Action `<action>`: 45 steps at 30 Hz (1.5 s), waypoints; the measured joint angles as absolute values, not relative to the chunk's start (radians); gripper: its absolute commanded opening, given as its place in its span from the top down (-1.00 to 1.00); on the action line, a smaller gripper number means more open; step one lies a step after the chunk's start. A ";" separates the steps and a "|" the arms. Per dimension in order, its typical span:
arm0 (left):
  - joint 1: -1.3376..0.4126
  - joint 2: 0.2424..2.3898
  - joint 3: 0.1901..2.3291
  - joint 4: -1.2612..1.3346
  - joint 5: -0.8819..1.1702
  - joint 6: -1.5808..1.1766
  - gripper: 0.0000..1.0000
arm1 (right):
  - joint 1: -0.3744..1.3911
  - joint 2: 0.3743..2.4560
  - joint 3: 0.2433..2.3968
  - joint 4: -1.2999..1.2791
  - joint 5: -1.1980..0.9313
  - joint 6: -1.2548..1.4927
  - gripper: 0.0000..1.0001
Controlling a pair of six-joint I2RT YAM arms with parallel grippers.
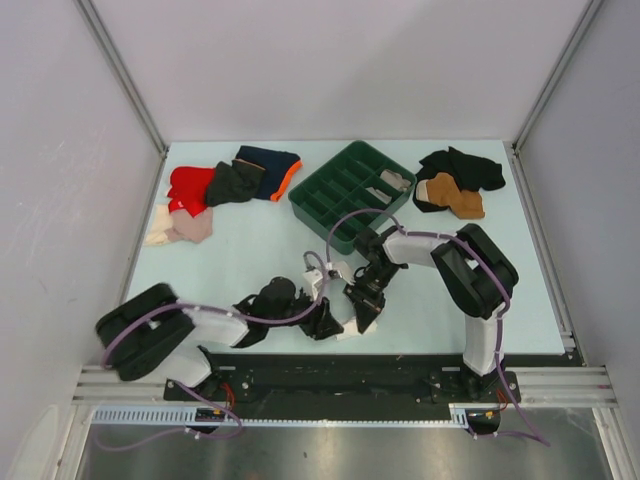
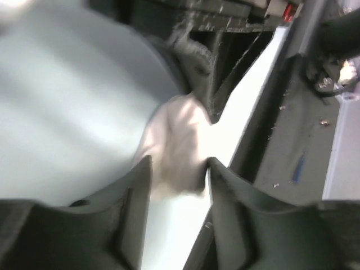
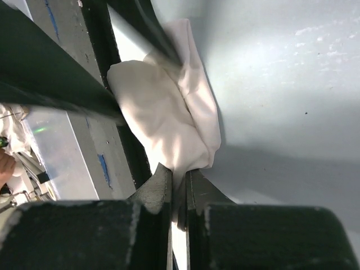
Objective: Roll the underwear
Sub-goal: Pick up the underwear from the corner of the board, then place the underwear in the storage box.
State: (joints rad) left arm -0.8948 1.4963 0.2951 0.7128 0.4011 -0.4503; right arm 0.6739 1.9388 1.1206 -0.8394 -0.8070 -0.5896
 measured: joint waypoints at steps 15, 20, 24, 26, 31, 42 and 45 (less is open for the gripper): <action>-0.793 0.679 0.344 0.114 0.098 -0.321 -0.86 | 0.553 1.737 1.104 -0.786 -0.817 -0.598 1.00; -0.763 0.766 0.528 -0.067 0.087 -0.279 -0.86 | 0.436 1.650 1.170 -0.787 -0.812 -0.564 1.00; -0.716 0.766 0.662 -0.190 0.081 -0.204 -0.86 | 0.355 1.648 1.273 -0.786 -0.809 -0.523 1.00; -0.697 0.750 0.711 -0.255 0.072 -0.157 -0.86 | 0.308 1.649 1.335 -0.777 -0.801 -0.488 1.00; -0.677 0.695 0.721 -0.374 0.020 -0.068 -0.87 | 0.215 1.703 1.509 -0.709 -0.735 -0.383 1.00; -0.673 0.696 0.715 -0.463 -0.023 0.014 -0.82 | 0.199 2.045 1.776 -0.567 -0.465 -0.239 1.00; -0.673 0.695 0.715 -0.467 -0.023 0.020 -0.82 | 0.212 2.101 1.776 -0.571 -0.415 -0.236 1.00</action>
